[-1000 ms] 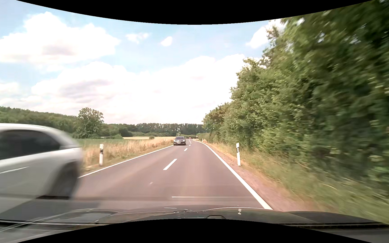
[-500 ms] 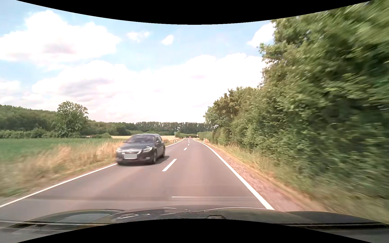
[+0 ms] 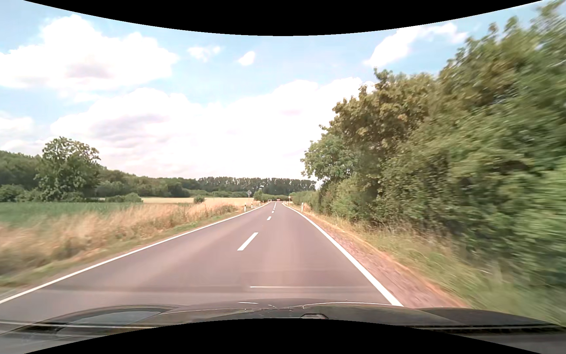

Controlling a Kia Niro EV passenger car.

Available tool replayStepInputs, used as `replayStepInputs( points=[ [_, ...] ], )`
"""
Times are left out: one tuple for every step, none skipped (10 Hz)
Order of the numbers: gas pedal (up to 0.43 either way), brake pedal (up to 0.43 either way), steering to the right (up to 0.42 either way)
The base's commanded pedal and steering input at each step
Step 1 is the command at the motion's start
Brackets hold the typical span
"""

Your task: Follow the waypoints while adhering to traffic rules and regulations

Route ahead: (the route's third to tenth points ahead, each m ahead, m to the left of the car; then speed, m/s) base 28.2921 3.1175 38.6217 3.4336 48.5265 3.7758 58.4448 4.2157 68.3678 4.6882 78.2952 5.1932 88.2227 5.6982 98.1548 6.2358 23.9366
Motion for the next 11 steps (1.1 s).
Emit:
replayStepInputs(
  points=[
    [0.0,0.207,-0.007],
    [0.0,0.213,-0.007],
    [0.0,0.213,-0.007],
    [0.0,0.22,-0.007],
    [0.0,0.213,-0.008],
    [0.0,0.213,-0.009],
    [0.0,0.213,-0.009],
    [0.0,0.213,-0.009],
    [0.0,0.213,-0.009],
    [0.0,0.213,-0.008],
    [0.0,0.207,-0.008]
  ],
)
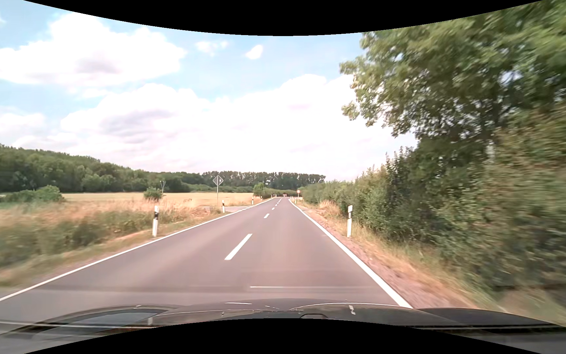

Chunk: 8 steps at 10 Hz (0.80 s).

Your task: Follow the waypoints while adhering to traffic rules and regulations

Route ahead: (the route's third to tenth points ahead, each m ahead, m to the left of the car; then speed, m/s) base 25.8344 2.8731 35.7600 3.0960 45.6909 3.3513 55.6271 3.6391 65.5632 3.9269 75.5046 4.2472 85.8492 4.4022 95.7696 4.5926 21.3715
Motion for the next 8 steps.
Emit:
replayStepInputs(
  points=[
    [0.0,0.201,-0.008],
    [0.0,0.207,-0.008],
    [0.0,0.207,-0.005],
    [0.0,0.207,-0.004],
    [0.0,0.207,-0.005],
    [0.0,0.201,-0.005],
    [0.0,0.201,-0.005],
    [0.0,0.189,-0.005]
  ],
)
